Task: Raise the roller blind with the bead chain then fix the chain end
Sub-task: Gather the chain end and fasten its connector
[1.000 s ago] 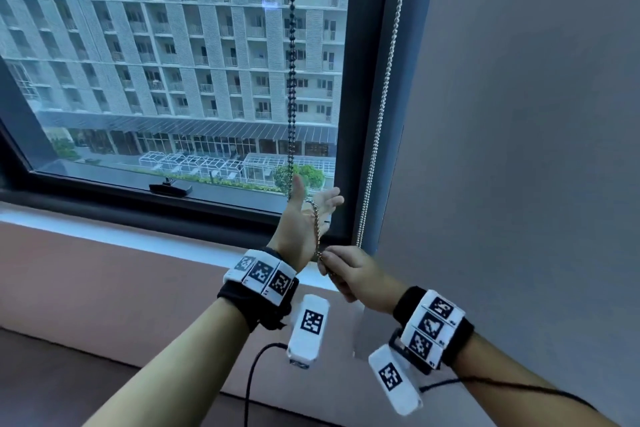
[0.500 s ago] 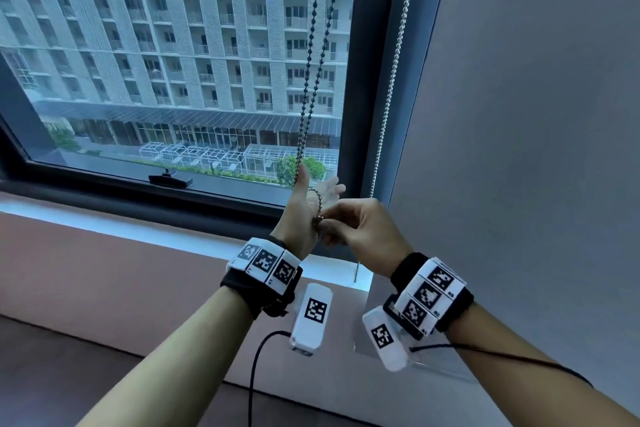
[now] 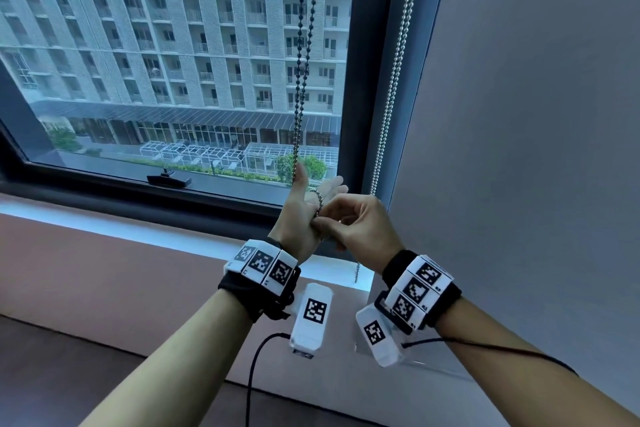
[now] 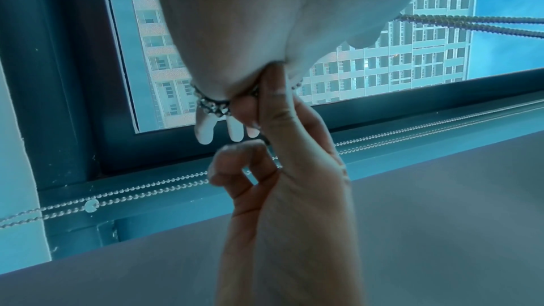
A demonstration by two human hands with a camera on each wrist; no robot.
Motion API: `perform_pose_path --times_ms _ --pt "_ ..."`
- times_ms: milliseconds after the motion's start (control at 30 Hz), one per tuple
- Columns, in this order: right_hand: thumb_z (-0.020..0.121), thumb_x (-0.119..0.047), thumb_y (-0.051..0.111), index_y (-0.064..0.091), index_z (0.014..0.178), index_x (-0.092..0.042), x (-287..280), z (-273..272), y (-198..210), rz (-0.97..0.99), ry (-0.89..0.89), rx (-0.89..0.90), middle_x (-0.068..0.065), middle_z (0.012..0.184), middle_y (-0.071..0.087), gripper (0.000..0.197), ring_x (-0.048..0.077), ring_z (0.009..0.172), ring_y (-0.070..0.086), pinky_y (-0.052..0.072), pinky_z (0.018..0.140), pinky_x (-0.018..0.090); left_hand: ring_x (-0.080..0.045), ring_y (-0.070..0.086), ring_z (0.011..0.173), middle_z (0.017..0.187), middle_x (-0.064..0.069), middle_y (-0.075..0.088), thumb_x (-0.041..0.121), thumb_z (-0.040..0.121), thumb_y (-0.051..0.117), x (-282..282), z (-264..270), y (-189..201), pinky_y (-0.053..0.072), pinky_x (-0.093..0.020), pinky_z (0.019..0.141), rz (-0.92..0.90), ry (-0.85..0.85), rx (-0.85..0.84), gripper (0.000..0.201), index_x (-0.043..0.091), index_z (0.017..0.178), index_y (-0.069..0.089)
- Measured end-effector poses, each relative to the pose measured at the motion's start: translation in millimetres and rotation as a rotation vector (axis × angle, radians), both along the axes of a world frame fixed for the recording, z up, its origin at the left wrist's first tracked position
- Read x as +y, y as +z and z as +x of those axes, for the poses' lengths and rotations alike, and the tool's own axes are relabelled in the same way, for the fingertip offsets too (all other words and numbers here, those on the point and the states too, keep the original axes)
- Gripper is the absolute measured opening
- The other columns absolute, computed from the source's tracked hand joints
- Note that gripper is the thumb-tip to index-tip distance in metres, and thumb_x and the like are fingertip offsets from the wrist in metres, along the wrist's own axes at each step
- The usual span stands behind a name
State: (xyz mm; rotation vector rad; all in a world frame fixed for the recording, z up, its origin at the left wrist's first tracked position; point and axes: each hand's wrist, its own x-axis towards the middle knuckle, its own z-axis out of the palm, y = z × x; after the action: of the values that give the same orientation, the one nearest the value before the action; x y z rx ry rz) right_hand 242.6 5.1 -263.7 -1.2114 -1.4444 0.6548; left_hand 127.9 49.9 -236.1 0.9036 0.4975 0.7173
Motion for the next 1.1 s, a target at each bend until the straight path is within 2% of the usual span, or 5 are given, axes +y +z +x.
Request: perform_pose_path --times_ms 233,567,733,933,1100 --pt "0.084 -0.006 0.071 0.077 0.085 -0.012 3.7 1.5 -8.6 0.085 -0.015 -0.104 -0.01 0.074 0.069 0.008 0.017 0.059 0.063 0.052 0.054 0.029 -0.027 0.043 0.134 0.15 -0.014 0.04 0.077 0.08 0.013 4.0 -0.5 0.1 0.034 -0.041 0.11 -0.028 0.021 -0.022 0.099 0.004 0.143 0.035" --pt "0.076 -0.011 0.081 0.067 0.087 -0.006 2.9 1.4 0.6 -0.129 -0.044 0.116 0.019 0.086 0.071 0.018 0.015 0.062 0.065 0.052 0.044 0.026 -0.027 0.048 0.128 0.149 -0.015 0.042 0.077 0.079 0.016 1.8 -0.9 -0.3 0.043 -0.036 0.098 -0.018 -0.009 -0.059 0.098 0.006 0.142 0.039" --pt "0.081 -0.009 0.075 0.067 0.081 -0.001 3.8 5.3 6.4 -0.164 0.033 0.054 0.001 0.073 0.066 0.011 0.005 0.057 0.061 0.051 0.045 0.026 -0.025 0.051 0.125 0.149 -0.014 0.04 0.078 0.077 0.015 -0.3 -0.9 0.8 0.046 -0.034 0.092 -0.008 -0.04 -0.032 0.098 0.008 0.14 0.043" --pt "0.073 -0.016 0.066 0.056 0.07 -0.009 7.7 -3.3 0.0 -0.117 -0.161 -0.027 0.007 0.063 0.059 0.013 0.018 0.051 0.054 0.052 0.047 0.039 -0.027 0.054 0.108 0.119 -0.012 0.061 0.076 0.08 0.012 -1.1 3.9 -2.5 0.038 -0.038 0.086 0.037 -0.063 0.034 0.094 0.012 0.141 0.042" --pt "0.077 -0.016 0.062 0.064 0.076 -0.019 10.8 -4.7 -2.7 -0.083 -0.268 -0.154 -0.007 0.06 0.061 0.004 0.008 0.052 0.055 0.044 0.05 0.022 -0.022 0.053 0.122 0.138 -0.016 0.052 0.075 0.082 0.011 -0.8 7.1 -1.9 0.043 -0.032 0.098 0.03 -0.06 0.056 0.095 0.007 0.143 0.038"
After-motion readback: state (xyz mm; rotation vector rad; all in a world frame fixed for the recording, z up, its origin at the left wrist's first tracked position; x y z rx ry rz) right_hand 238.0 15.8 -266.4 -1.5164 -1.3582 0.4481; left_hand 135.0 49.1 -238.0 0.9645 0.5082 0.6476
